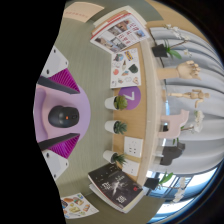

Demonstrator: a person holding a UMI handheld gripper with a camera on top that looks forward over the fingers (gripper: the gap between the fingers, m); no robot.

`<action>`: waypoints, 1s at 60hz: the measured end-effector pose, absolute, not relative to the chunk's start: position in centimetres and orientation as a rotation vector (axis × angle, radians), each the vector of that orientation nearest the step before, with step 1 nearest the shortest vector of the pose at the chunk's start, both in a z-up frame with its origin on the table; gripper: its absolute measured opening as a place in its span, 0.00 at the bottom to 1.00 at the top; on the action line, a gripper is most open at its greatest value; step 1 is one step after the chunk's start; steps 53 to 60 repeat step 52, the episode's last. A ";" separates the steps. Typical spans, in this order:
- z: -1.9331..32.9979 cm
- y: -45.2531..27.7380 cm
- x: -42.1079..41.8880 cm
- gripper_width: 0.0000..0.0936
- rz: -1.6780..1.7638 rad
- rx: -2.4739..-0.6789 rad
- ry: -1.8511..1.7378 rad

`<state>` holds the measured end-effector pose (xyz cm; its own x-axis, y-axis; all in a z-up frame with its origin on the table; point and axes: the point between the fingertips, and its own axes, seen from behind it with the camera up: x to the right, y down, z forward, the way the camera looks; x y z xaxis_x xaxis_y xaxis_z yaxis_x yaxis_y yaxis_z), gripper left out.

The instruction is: Arrange mouse

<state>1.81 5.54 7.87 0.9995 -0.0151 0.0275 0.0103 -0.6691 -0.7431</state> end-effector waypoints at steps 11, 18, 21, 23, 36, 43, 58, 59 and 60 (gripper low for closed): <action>16.2 1.7 -2.5 0.84 -0.018 -2.225 0.001; 20.0 -1.0 -4.7 0.84 0.000 -2.194 -0.008; 21.3 -2.2 -5.3 0.84 0.011 -2.183 -0.008; 22.0 -2.9 -5.7 0.84 0.017 -2.175 -0.002; 24.2 -7.6 -6.0 0.84 0.056 -2.156 0.005; 24.2 -10.1 -5.3 0.83 0.058 -2.157 -0.001; 24.6 -13.8 -4.4 0.83 0.077 -2.147 -0.003; 24.6 -13.8 -4.4 0.83 0.077 -2.147 -0.003; 24.6 -13.8 -4.4 0.83 0.077 -2.147 -0.003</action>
